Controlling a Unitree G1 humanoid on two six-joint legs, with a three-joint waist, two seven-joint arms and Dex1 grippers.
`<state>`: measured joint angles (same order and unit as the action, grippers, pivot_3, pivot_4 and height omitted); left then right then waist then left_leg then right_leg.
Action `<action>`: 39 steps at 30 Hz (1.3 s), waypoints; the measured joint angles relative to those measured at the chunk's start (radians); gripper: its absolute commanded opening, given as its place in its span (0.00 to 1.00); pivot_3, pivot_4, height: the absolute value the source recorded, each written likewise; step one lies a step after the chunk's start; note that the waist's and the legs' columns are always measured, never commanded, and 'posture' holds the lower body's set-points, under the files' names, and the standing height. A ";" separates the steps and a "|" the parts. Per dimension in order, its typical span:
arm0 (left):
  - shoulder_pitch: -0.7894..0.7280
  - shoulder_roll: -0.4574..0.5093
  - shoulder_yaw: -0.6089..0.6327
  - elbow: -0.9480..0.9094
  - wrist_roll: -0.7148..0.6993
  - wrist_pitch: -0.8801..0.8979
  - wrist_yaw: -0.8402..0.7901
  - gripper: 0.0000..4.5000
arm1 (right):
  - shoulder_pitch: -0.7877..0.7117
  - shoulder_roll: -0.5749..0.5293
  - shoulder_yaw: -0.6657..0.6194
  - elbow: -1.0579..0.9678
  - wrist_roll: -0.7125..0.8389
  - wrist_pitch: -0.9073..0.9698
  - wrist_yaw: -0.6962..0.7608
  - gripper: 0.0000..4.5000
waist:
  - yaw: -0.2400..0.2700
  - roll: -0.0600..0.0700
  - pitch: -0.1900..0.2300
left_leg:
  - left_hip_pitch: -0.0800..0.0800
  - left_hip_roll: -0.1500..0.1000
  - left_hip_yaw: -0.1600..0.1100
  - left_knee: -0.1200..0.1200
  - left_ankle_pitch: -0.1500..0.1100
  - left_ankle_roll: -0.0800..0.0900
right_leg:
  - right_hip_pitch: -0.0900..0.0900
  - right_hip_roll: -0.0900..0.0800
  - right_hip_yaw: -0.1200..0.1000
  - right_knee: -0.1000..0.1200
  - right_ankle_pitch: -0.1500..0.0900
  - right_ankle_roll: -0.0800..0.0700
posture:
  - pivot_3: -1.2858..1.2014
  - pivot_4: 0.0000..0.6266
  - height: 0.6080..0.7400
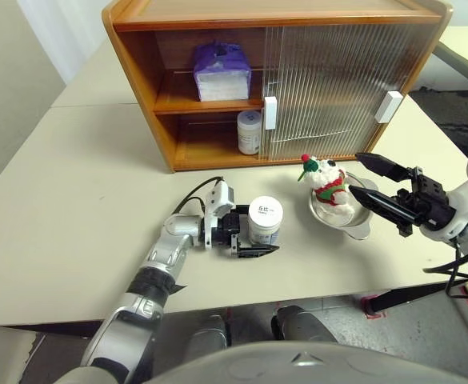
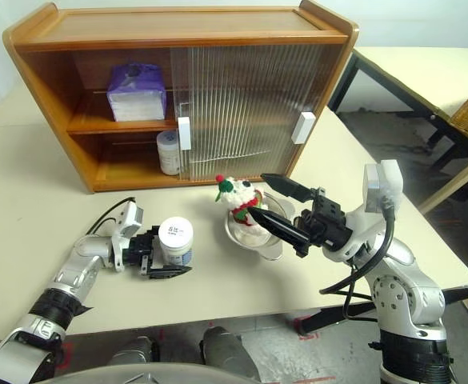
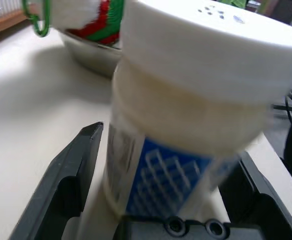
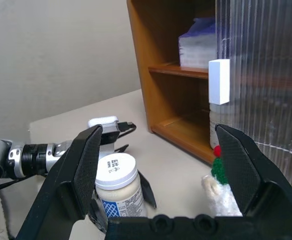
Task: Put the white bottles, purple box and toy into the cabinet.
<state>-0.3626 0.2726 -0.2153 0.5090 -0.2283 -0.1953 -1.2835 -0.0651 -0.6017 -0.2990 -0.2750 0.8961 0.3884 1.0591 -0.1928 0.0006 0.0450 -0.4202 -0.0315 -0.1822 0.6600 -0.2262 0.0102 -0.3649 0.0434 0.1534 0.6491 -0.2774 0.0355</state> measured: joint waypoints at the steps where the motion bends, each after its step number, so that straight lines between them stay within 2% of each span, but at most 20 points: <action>1: -0.007 0.001 -0.001 0.001 0.003 0.002 0.003 0.72 | 0.003 0.002 0.000 -0.003 0.000 -0.002 -0.002 1.00 | -0.003 0.000 0.000 | 0.000 0.000 0.000 0.000 0.000 0.000 | 0.000 0.000 0.000 0.000 0.000 0.000 | 0.39 0.07 1.00; 11: 0.003 0.029 0.011 -0.023 -0.002 0.031 0.039 0.70 | 0.017 0.033 0.000 -0.018 -0.001 -0.017 -0.013 1.00 | -0.027 0.000 0.000 | 0.002 0.000 0.000 0.001 0.001 0.001 | 0.003 0.001 0.001 0.000 0.000 0.001 | 0.40 0.10 1.00; 19: 0.108 0.096 0.143 -0.153 -0.023 0.057 0.200 0.70 | -0.008 0.047 0.015 0.010 -0.007 -0.018 0.005 1.00 | -0.030 -0.001 0.002 | 0.002 0.000 -0.001 -0.002 0.000 -0.001 | 0.001 0.002 0.001 0.000 -0.003 -0.001 | 0.41 0.12 1.00; 25: 0.133 0.109 0.221 -0.202 -0.041 0.073 0.324 0.70 | -0.029 0.061 0.043 0.030 -0.019 -0.022 0.019 1.00 | -0.010 -0.001 0.002 | 0.002 0.000 -0.001 -0.003 -0.001 -0.001 | 0.001 0.002 0.001 0.000 -0.004 -0.005 | 0.42 0.09 1.00; 31: -0.021 0.113 0.363 -0.094 -0.008 0.071 0.620 0.70 | -0.050 0.085 0.044 0.052 -0.032 -0.038 0.031 1.00 | 0.009 -0.002 0.003 | 0.003 0.001 -0.001 -0.002 -0.001 -0.001 | 0.003 0.004 0.000 0.000 -0.001 -0.008 | 0.43 0.10 1.00; 39: -0.163 0.052 0.329 0.070 0.061 0.073 0.755 0.70 | -0.050 0.109 0.062 0.042 -0.031 -0.039 0.052 1.00 | 0.029 -0.007 0.006 | 0.003 0.000 -0.002 0.000 0.000 -0.001 | 0.005 0.010 0.003 -0.001 0.002 -0.002 | 0.42 0.11 1.00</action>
<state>-0.5253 0.3246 0.1140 0.5793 -0.1670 -0.1220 -0.5281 -0.1154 -0.4926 -0.2368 -0.2331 0.8647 0.3493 1.1109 -0.1641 -0.0060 0.0510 -0.4169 -0.0314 -0.1842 0.6598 -0.2266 0.0096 -0.3598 0.0533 0.1560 0.6481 -0.2751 0.0338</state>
